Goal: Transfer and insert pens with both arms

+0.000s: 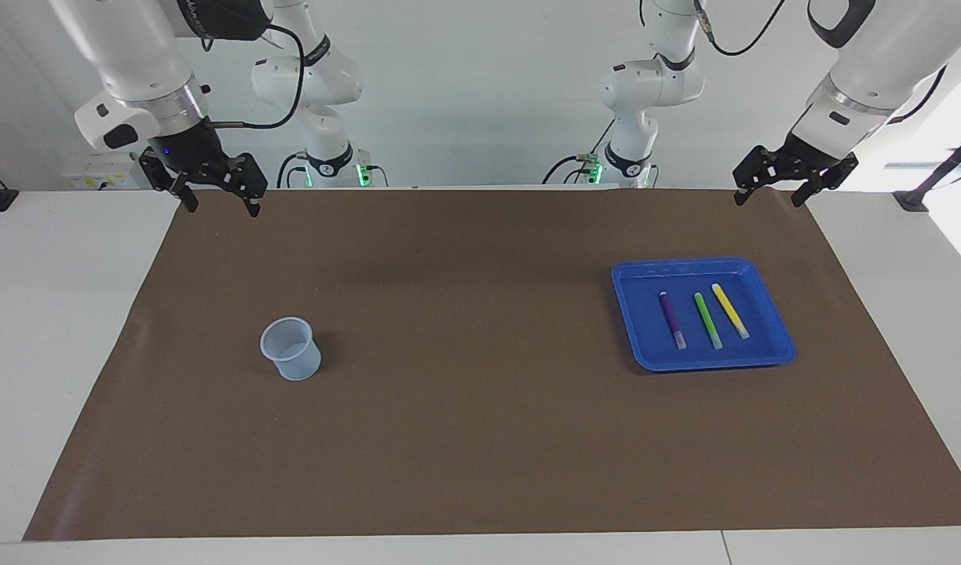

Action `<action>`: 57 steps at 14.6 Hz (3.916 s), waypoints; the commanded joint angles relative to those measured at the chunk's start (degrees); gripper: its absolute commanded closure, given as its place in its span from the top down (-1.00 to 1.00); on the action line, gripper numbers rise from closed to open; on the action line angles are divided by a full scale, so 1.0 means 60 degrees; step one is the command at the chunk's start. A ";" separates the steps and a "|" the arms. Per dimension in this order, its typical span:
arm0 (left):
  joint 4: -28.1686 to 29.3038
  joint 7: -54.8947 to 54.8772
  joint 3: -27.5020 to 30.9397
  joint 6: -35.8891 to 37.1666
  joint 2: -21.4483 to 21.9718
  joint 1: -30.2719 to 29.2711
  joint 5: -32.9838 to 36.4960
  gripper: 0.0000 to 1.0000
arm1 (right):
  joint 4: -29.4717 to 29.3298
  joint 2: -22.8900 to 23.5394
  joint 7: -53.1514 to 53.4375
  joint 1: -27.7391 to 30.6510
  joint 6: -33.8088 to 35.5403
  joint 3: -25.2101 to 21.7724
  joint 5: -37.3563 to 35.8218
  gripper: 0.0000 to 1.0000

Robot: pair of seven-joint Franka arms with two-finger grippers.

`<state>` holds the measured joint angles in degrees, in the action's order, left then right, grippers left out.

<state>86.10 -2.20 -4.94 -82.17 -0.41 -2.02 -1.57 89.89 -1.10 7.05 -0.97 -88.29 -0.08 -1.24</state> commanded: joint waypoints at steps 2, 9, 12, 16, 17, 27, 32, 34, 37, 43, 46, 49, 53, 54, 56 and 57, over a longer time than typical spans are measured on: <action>0.0211 0.0103 0.0004 0.0116 0.0244 0.0000 -0.0089 1.00 | 0.0164 -0.0139 -0.0164 0.0117 -0.0051 0.0013 0.0045 1.00; 0.0533 0.0132 0.0062 0.0116 0.0493 -0.0366 -0.0602 1.00 | 0.0165 -0.0139 -0.0207 0.0117 -0.0036 0.0013 0.0030 1.00; 0.0621 -0.0086 0.0062 -0.0322 0.0435 -0.0381 -0.0544 1.00 | 0.0164 -0.0139 -0.0208 0.0117 -0.0051 0.0013 0.0030 1.00; 0.1614 -0.0509 0.0077 -0.1463 0.0347 -0.0410 0.0041 1.00 | 0.0150 -0.0139 -0.0193 0.0117 -0.0051 0.0013 0.0045 1.00; 0.1936 -0.0729 0.0077 -0.1887 0.0318 -0.0628 0.0188 1.00 | 0.0150 -0.0139 -0.0164 0.0117 -0.0051 0.0013 0.0045 1.00; 0.4590 -0.1830 0.0077 -0.6283 -0.1219 -0.1920 0.0233 0.93 | 0.0150 -0.0139 -0.0164 0.0103 -0.0051 0.0028 0.0059 1.00; 0.4620 -0.1786 0.0092 -0.6256 -0.1893 -0.1802 0.0233 0.69 | 0.0150 -0.0139 -0.0178 0.0103 -0.0051 0.0028 0.0059 1.00; 0.4620 -0.1757 0.0077 -0.6329 -0.2128 -0.1787 0.0233 0.62 | 0.0150 -0.0139 -0.0193 0.0103 -0.0051 0.0028 0.0059 1.00; 0.4620 -0.1699 0.0092 -0.6315 -0.2333 -0.1583 0.0233 0.54 | 0.0150 -0.0139 -0.0208 0.0103 -0.0051 0.0028 0.0059 1.00; 0.4459 -0.1728 0.0092 -0.6067 -0.2627 -0.1582 0.0599 0.36 | 0.0150 -0.0139 -0.0164 0.0103 -0.0051 0.0028 0.0059 1.00; 0.4459 -0.1728 0.0092 -0.6051 -0.2641 -0.1597 0.0717 0.31 | 0.0150 -0.0139 -0.0149 0.0088 -0.0051 0.0028 0.0059 1.00; 0.4503 -0.1728 0.0092 -0.6051 -0.2700 -0.1611 0.0717 0.26 | 0.0150 -0.0139 -0.0149 0.0088 -0.0051 0.0028 0.0059 1.00; 0.4503 -0.1728 0.0092 -0.6110 -0.2729 -0.1611 0.0717 0.16 | 0.0150 -0.0139 -0.0149 0.0088 -0.0051 0.0028 0.0059 1.00; 0.4503 -0.1728 0.0092 -0.6139 -0.2758 -0.1611 0.0717 0.14 | 0.0150 -0.0139 -0.0149 0.0088 -0.0051 0.0028 0.0059 1.00; 0.4547 -0.1728 0.0092 -0.6154 -0.2759 -0.1611 0.0717 0.02 | 0.0150 -0.0139 -0.0149 0.0088 -0.0051 0.0028 0.0059 1.00; 0.4561 -0.1728 0.0092 -0.6154 -0.2759 -0.1611 0.0717 0.00 | 0.0150 -0.0139 -0.0149 0.0088 -0.0051 0.0028 0.0059 1.00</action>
<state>113.22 -12.59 -4.49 -118.78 -16.74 -11.60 1.46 89.90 -1.10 7.05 -0.97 -88.29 -0.24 -1.21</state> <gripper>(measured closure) 0.454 0.000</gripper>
